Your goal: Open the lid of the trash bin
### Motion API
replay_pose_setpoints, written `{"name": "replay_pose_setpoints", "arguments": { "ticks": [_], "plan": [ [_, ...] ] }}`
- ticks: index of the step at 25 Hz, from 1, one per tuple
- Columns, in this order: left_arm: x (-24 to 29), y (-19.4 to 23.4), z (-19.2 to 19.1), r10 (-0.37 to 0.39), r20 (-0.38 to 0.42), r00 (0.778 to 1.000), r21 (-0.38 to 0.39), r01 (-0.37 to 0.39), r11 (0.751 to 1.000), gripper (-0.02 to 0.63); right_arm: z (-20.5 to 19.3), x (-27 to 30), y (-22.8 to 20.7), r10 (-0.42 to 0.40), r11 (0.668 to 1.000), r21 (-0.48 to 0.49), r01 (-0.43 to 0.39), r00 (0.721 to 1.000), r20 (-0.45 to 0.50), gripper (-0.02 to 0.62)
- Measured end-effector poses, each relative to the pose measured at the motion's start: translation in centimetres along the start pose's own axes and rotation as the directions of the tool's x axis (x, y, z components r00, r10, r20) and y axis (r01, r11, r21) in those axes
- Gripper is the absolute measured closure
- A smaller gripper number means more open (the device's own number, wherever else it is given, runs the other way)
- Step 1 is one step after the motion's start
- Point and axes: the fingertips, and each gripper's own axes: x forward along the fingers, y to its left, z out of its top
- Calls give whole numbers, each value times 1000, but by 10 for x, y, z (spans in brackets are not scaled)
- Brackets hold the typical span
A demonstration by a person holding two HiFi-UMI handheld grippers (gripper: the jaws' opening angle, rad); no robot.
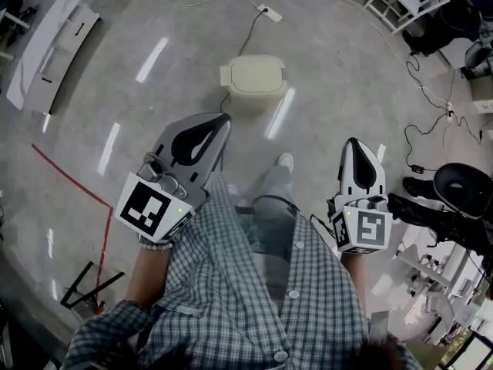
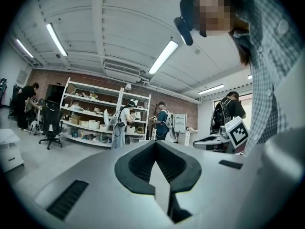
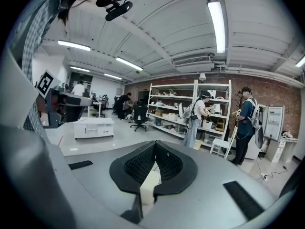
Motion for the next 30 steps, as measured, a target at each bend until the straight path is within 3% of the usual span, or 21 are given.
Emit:
{"name": "replay_pose_setpoints", "arguments": {
  "ticks": [12,30],
  "plan": [
    [69,-4,8,125,-15,992,-13,-125,992,606,9,71,-65,147,989,-18,-147,989,11,577],
    [174,-7,9,298,-17,954,-24,-299,954,606,-4,138,-159,305,952,-38,-305,952,12,577]
  ]
}}
